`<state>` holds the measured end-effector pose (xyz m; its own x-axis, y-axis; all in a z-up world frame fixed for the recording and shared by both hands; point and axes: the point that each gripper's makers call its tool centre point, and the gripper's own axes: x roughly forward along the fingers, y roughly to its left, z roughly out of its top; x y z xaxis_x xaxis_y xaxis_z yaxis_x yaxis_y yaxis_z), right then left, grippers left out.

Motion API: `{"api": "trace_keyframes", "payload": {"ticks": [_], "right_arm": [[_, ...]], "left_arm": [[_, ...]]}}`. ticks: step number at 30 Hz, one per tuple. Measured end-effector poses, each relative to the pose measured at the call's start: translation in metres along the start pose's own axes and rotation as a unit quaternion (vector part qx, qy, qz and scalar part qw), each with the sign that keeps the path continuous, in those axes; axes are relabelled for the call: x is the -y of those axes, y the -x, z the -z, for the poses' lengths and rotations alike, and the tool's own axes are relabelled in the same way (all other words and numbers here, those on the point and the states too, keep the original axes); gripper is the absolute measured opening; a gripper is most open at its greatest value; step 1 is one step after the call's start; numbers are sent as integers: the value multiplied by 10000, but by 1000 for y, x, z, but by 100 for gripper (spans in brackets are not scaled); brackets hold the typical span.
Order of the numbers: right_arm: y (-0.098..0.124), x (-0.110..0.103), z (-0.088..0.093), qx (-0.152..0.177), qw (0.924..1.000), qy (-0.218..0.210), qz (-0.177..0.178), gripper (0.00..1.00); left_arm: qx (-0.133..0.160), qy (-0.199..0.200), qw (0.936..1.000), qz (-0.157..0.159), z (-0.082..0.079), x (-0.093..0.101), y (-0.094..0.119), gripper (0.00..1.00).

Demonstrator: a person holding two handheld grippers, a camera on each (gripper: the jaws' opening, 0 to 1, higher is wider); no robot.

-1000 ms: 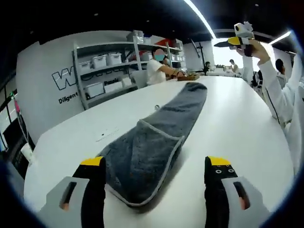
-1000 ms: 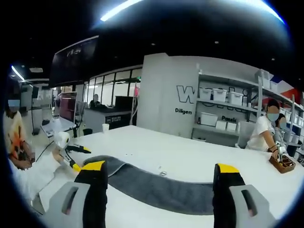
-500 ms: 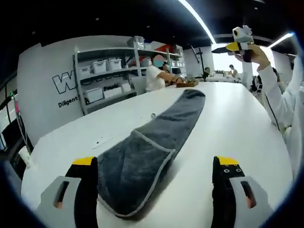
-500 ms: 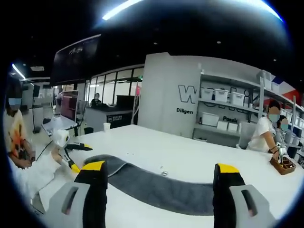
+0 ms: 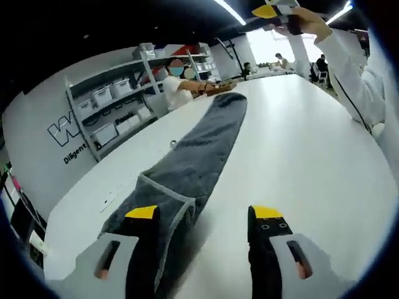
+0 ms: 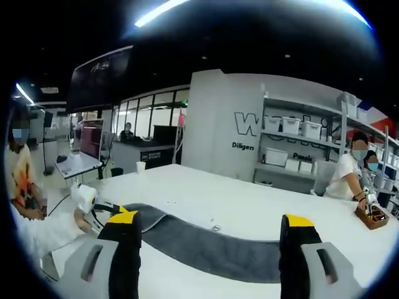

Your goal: Open the folded towel by lifting each exposed corner and separating the folded layers until the towel lies flat within the target outline without major curled edges

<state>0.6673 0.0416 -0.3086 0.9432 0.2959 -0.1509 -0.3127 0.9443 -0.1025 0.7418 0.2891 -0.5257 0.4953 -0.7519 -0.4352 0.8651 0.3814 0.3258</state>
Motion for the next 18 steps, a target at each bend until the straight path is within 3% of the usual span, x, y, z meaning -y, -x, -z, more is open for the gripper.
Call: {"api": "trace_keyframes", "payload": {"ticks": [4,6,10,14,18], "right_arm": [[2,1,-1,37,10000,-5,24,92],[2,2,-1,42,10000,-25,36,92],[3,3,-2,64,10000,-33,49,92],[3,3,-1,46,10000,-34,49,92],[4,4,-2,52,10000,-19,61,92]], "left_arm": [[42,-18,10000,-70,0,-3,-1,38],[-94,-318,9993,-165,5,-5,-1,25],[-145,-453,9989,-38,8,-1,-1,3],[-57,-419,9991,67,4,-1,5,2],[204,-246,9985,451,-2,1,23,2]]}}
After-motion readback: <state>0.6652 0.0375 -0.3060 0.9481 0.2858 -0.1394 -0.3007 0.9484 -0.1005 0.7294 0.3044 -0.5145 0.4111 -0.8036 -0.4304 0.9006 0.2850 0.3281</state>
